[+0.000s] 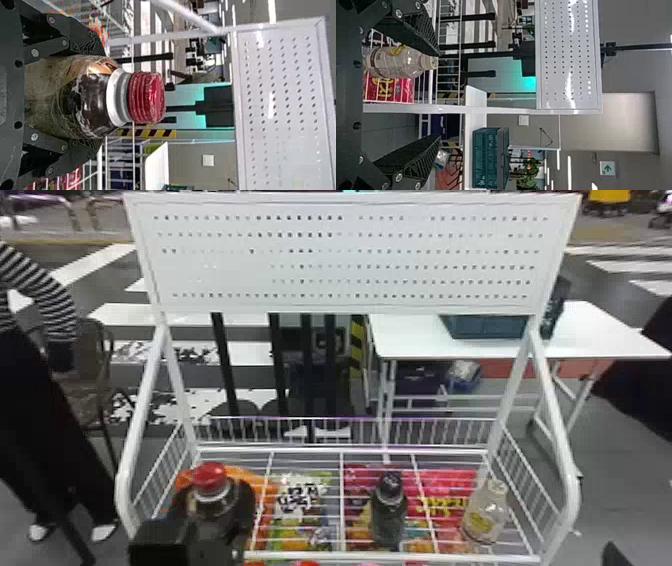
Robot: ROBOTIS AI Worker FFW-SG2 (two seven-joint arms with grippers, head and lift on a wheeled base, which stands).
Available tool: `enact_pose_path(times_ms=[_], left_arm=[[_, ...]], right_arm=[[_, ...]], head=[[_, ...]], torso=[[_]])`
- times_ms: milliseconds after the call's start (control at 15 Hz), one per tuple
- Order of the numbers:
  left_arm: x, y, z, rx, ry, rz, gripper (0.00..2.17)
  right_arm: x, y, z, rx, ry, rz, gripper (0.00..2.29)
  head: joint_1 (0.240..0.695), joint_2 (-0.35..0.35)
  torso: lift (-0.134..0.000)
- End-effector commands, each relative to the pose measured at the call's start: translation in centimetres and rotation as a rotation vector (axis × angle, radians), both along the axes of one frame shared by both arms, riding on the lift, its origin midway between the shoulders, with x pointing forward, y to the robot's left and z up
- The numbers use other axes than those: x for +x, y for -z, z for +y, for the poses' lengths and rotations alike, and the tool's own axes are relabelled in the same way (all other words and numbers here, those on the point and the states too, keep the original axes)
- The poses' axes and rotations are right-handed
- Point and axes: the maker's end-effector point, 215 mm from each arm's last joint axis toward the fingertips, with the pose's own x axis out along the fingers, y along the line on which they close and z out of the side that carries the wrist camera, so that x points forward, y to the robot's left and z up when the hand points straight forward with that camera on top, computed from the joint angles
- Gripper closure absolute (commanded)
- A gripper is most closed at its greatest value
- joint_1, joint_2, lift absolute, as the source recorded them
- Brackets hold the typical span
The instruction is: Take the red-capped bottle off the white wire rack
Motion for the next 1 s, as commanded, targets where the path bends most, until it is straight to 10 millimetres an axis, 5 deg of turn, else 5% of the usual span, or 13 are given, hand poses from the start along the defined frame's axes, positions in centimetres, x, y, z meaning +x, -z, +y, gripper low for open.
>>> enact_pose_path(times_ms=[0, 467, 933], left_arm=[[-1.3, -1.3, 2.9, 0.008, -0.034, -0.013, 1.73], [-3.1, -3.2, 7.7, 0.005, -0.036, -0.033, 1.72], [-3.5, -4.5, 9.9, 0.021, -0.070, -0.051, 1.72]], right_arm=[[0.0, -0.1, 0.4, 0.002, -0.007, -0.002, 0.17], [-0.1, -0.1, 0.8, 0.003, -0.014, 0.002, 0.17], [-0.1, -0.1, 0.8, 0.002, -0.013, 0.000, 0.17]], head=[[0.499, 0.000], [0.499, 0.000], [0.499, 0.000]], torso=[[0.000], [0.000], [0.000]])
